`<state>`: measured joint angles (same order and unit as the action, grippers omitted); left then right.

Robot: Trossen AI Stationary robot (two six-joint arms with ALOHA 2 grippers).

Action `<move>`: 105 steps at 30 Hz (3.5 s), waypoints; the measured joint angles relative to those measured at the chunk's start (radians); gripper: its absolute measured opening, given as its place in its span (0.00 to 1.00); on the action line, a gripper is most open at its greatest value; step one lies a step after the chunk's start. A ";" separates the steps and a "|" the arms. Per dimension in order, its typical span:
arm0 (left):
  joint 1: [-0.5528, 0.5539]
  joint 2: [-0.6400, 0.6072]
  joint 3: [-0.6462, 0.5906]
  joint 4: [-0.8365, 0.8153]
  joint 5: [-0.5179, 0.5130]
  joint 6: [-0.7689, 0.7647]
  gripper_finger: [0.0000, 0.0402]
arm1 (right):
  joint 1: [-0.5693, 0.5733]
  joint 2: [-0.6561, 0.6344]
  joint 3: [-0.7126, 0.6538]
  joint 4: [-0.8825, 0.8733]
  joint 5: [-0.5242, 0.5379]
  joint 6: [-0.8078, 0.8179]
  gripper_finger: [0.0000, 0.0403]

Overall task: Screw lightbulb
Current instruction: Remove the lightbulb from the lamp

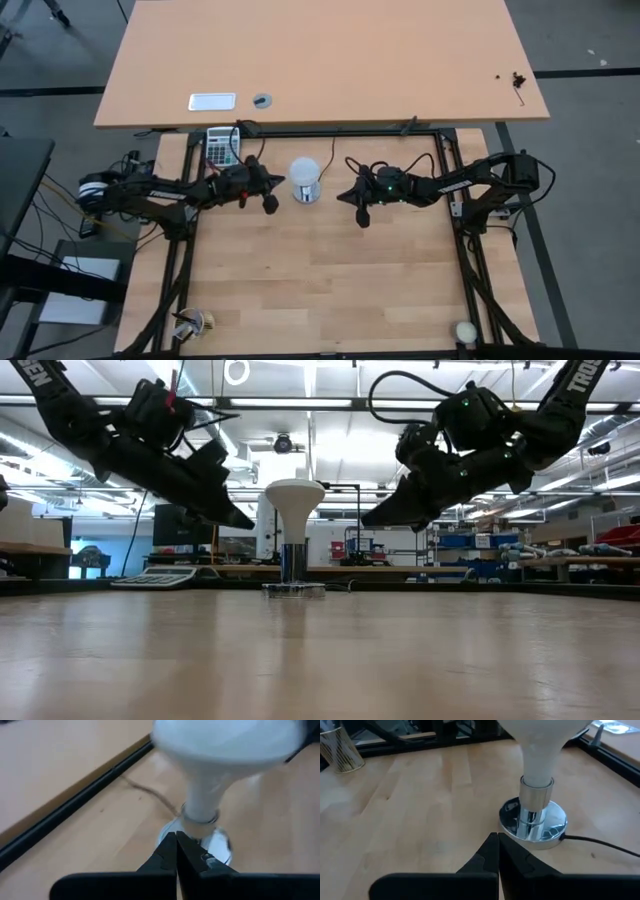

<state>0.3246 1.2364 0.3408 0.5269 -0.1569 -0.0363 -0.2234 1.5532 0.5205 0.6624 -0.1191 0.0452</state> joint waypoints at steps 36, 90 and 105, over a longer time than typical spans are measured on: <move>0.130 0.447 0.151 0.254 -0.009 -0.017 0.00 | -0.006 0.000 0.000 0.079 0.177 0.094 0.02; -0.126 0.416 0.205 0.140 0.206 0.005 0.00 | 0.037 0.000 0.001 0.032 0.168 0.076 0.03; -0.075 0.255 0.205 0.019 0.128 -0.023 0.00 | 0.062 0.000 0.001 0.062 0.168 0.076 0.03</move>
<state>0.2497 1.4918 0.5461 0.5459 -0.0285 -0.0597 -0.1616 1.5528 0.5213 0.7248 0.0494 0.1207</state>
